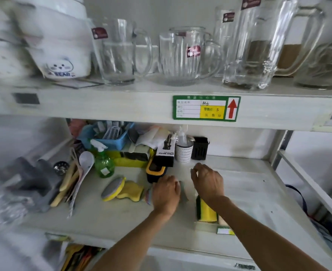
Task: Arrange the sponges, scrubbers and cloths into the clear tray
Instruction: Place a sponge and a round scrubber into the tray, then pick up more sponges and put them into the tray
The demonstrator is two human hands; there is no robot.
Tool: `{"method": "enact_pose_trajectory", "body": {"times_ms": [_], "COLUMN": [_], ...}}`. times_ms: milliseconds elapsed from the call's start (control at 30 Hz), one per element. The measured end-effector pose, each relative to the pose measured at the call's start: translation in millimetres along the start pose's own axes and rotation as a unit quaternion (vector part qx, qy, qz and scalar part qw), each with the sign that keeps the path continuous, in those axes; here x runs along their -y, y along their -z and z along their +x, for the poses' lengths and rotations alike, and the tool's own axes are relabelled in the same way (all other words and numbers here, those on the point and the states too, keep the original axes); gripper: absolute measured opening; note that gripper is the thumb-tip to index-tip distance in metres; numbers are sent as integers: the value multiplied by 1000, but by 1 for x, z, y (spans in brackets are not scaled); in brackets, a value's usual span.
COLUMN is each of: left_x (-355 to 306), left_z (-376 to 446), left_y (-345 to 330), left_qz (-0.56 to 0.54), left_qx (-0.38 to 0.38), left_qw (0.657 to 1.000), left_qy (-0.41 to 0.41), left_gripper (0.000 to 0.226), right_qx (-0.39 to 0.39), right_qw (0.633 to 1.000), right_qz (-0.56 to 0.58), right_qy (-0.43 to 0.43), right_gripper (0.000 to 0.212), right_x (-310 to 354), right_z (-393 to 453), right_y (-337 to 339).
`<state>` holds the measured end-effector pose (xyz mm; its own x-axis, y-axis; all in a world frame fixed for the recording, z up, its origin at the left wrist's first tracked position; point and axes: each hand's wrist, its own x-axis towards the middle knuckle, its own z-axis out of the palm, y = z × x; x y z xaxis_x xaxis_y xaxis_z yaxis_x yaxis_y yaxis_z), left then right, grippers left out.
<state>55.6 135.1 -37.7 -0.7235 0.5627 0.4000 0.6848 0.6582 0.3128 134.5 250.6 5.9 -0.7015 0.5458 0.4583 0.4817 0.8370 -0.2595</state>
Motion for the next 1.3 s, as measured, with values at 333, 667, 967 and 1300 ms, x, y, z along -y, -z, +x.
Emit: {"method": "enact_pose_trajectory", "body": {"times_ms": [333,667,967,1300], "left_x": [126,200,209,207], "left_z": [-17,-18,-1,-1], "left_y": [13,21,9,2], "left_qz": [32,25,0,21], "left_qx": [-1,27,117,109], "left_qw": [993,977,977,977], "left_qy": [110,212,177,181], "left_gripper": [24,52,70,59], "right_qx": [164,267,335,326], "right_qw": [983,958,933,932], "right_qz": [-11,-26,-66,-110], "right_qy": [82,104,110,113], "right_gripper": [19,33,45,49], "right_x": [77,137,169,178], "right_z": [-7,7,25,17], "right_y": [-67,-109,-138,-158]}}
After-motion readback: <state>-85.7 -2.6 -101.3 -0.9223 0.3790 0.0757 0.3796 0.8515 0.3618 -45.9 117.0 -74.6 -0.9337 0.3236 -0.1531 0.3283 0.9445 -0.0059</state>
